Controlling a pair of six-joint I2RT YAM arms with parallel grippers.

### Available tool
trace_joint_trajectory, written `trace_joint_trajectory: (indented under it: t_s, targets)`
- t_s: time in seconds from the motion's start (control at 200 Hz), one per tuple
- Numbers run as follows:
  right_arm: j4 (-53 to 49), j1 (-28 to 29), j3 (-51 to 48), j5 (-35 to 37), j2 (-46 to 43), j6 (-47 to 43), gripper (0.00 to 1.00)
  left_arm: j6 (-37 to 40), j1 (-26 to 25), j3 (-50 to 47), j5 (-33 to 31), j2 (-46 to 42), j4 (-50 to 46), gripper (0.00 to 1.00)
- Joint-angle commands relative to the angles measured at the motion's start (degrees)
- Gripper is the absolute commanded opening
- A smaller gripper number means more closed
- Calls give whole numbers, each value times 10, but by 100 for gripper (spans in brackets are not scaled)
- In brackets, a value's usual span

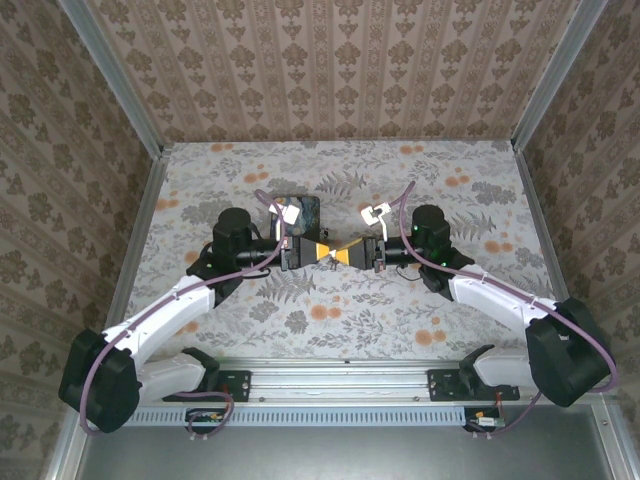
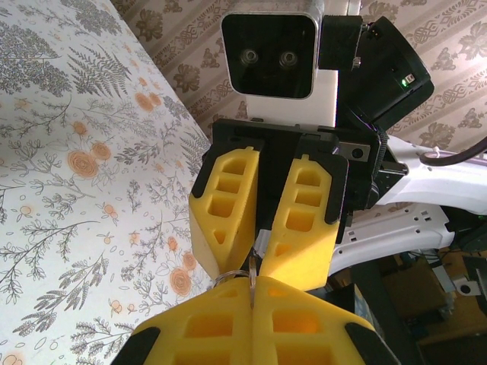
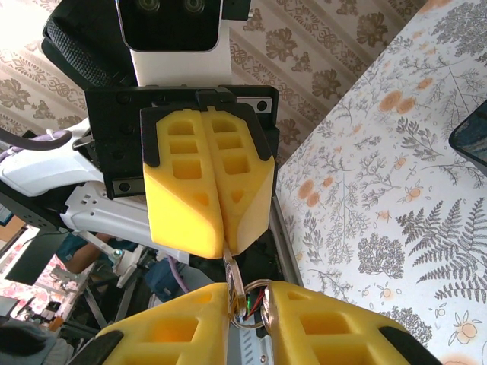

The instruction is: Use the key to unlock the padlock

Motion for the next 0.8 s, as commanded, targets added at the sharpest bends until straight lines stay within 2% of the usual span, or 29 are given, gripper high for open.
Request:
trace_joint_trajectory:
  t_s: [0.0,0.135,0.29,0.49,0.53,0.58,0.605,0.7,0.795]
  targets:
    - [22,4,4,13,5,6,19,-5,-4,-3,14,-2,24,0]
    - [26,4,3,17,6,10,17,-3,-7,-1,16,2,24,0]
    - [37,4,0,14,5,12,6,-3,-9,-1,12,3,24,0]
    - [52,3,-10,18,-3,17,0,2,-7,-1,-1,4,7,0]
    - [39,1,-9,25,-4,12,0,8,-4,1,-8,4,-9,11]
    - [3,-5,-7,32,-4,-1,0,17,3,5,-19,1,-34,36]
    - [-20,-9,-5,36,-5,-12,0,24,8,9,-25,-1,-49,42]
    - [-105,-36,-4,60,-10,-50,0,76,24,44,-78,-13,-161,58]
    - [-182,-79,-5,90,-18,-78,0,135,30,101,-176,-4,-301,62]
